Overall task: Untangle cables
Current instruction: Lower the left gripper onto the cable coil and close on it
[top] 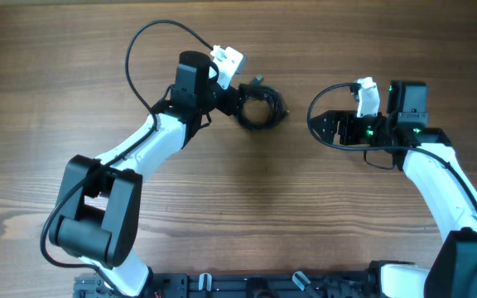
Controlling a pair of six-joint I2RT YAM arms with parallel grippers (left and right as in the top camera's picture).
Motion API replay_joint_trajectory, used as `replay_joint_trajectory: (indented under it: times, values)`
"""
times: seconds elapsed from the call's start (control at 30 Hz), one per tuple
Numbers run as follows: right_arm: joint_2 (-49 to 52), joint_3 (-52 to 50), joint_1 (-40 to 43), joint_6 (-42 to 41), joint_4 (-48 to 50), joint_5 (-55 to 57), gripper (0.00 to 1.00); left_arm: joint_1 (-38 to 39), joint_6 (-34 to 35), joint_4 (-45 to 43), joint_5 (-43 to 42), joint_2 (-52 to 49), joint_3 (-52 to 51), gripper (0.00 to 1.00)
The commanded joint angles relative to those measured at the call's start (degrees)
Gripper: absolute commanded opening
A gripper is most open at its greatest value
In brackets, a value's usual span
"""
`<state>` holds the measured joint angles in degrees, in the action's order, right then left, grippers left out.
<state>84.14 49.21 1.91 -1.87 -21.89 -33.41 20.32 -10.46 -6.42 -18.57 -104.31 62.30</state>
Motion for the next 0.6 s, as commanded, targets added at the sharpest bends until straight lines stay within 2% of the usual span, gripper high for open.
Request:
replay_joint_trajectory:
  times: [0.0, 0.13, 0.2, 0.43, 0.57]
  values:
    - [0.42, 0.39, -0.09, 0.13, -0.11, -1.49, 1.00, -0.09, -4.66, 0.72, -0.46, -2.23, 0.61, 0.82]
    - [0.42, 0.39, -0.09, -1.16, -0.07, -1.49, 1.00, -1.51, -2.62, 12.72, -0.46, -11.13, 10.91, 0.84]
    - [0.42, 0.39, -0.09, -1.16, -0.11, -1.46, 1.00, -2.10, -2.60, 16.04, -0.46, -12.94, 15.39, 0.86]
    - [0.42, 0.39, -0.09, -1.09, 0.22, -1.42, 1.00, -2.75, -2.01, 18.38, 0.11, -13.46, 20.13, 0.86]
    - [0.42, 0.39, -0.09, -1.14, 0.28, -1.44, 1.00, -2.51, -2.86, 20.96, -0.74, -14.32, 20.13, 0.80]
